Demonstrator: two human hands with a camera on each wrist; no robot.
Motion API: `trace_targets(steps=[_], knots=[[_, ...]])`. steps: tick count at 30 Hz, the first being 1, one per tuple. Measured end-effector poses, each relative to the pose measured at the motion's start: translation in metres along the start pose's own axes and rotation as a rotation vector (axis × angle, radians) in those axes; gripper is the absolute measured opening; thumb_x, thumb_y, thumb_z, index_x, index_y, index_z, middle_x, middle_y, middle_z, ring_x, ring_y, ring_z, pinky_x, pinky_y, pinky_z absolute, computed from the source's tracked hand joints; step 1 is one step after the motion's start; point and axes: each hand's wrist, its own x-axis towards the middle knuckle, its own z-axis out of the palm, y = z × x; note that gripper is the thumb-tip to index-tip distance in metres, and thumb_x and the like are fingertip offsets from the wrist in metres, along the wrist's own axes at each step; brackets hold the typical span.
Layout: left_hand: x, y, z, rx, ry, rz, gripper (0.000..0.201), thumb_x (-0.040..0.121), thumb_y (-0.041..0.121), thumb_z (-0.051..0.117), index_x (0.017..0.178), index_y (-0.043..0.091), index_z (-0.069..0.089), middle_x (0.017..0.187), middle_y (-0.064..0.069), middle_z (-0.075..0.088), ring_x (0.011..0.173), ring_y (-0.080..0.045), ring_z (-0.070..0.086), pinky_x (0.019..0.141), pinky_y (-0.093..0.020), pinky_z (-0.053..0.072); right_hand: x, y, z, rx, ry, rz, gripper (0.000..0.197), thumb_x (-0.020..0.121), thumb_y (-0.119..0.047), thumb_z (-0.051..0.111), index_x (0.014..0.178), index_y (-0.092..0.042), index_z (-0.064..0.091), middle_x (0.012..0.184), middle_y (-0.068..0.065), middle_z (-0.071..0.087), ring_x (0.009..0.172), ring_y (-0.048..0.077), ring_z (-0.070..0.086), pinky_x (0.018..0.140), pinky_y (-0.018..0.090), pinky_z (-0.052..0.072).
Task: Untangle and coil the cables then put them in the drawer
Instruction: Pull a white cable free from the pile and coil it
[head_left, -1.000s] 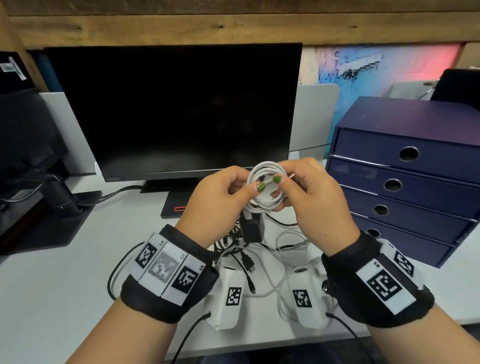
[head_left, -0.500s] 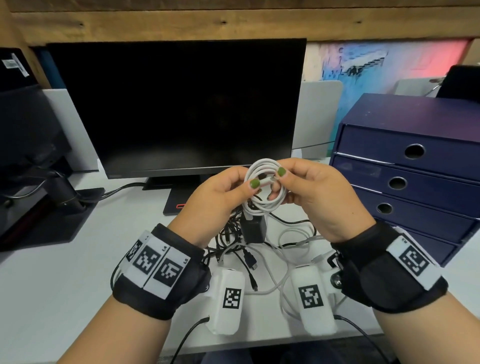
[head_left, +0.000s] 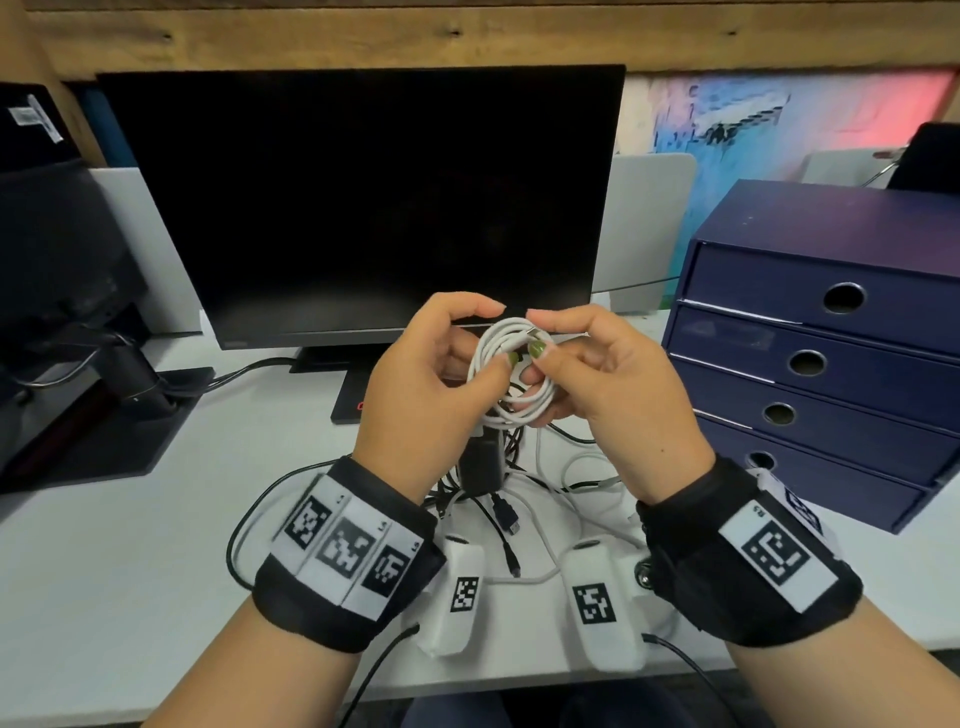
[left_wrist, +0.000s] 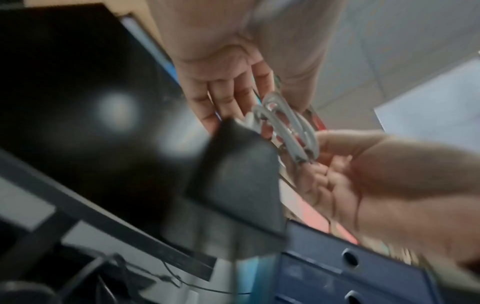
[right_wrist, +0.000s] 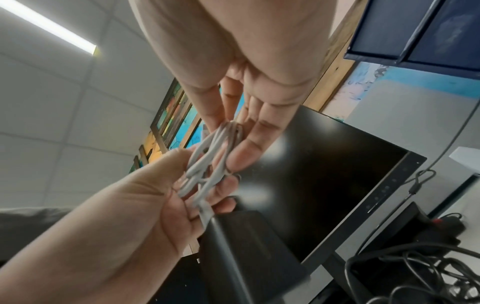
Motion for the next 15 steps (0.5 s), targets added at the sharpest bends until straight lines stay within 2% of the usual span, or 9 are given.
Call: trace_targets(steps=[2,4,7,10,12,15], knots=[[-0.0035,-0.0014,-0.0005,0.194,-0.031,0.077,0.034,0.086,0.014,0.065,0.115,0.032,0.061,0.083,0.009,0.068,0.078,-0.008,0.066,0.07,-0.023,0.054,-0.0006,0.001,-0.0003,-0.052,-0.001,-0.016,0.022,0.092,-0.005,0.057,0.108,-0.017,0.065,0.078,0.015,0.07,0.065,0.02,0.067,0.056,0.026,0.056],[-0.005,-0.0047,-0.0014,0.336,-0.001,0.143,0.033,0.088,0.02,0.064,0.117,0.035,0.063,0.094,0.017,0.068,0.086,-0.002,0.063,0.075,-0.02,0.053,-0.0008,0.0,-0.0001,-0.085,-0.018,-0.029,0.021,0.092,-0.006,0.058,0.107,-0.018,0.065,0.078,0.013,0.07,0.067,0.019,0.068,0.056,0.026,0.056],[-0.0033,-0.0077,-0.0022,0.439,0.098,0.282,0.028,0.088,0.018,0.066,0.115,0.025,0.069,0.104,0.01,0.065,0.095,0.002,0.056,0.082,-0.011,0.046,0.0001,-0.0024,0.0003,-0.067,-0.045,-0.036,0.021,0.092,-0.007,0.058,0.109,-0.015,0.065,0.079,0.014,0.069,0.069,0.017,0.067,0.057,0.026,0.056],[-0.0031,-0.0051,-0.0031,0.458,0.136,0.388,0.024,0.087,0.011,0.067,0.11,0.016,0.071,0.097,0.002,0.062,0.089,0.001,0.052,0.077,-0.007,0.041,0.0003,-0.003,-0.0004,-0.05,-0.059,-0.056,0.021,0.092,-0.007,0.058,0.11,-0.016,0.065,0.079,0.014,0.069,0.072,0.02,0.067,0.058,0.029,0.056],[-0.0042,-0.0019,-0.0046,0.438,0.135,0.388,0.021,0.088,0.011,0.065,0.108,0.016,0.071,0.092,0.003,0.06,0.084,-0.002,0.053,0.072,-0.01,0.043,0.0005,-0.0026,0.0003,-0.051,-0.062,-0.066,0.021,0.092,-0.007,0.058,0.11,-0.016,0.066,0.078,0.015,0.068,0.071,0.02,0.066,0.058,0.029,0.056],[-0.0046,0.0005,-0.006,0.393,0.072,0.312,0.017,0.09,0.014,0.061,0.105,0.019,0.067,0.092,0.004,0.057,0.084,-0.008,0.056,0.07,-0.024,0.048,0.0017,-0.0002,0.0024,-0.089,-0.072,-0.076,0.023,0.091,-0.005,0.059,0.108,-0.019,0.066,0.077,0.012,0.068,0.067,0.016,0.065,0.057,0.027,0.056]])
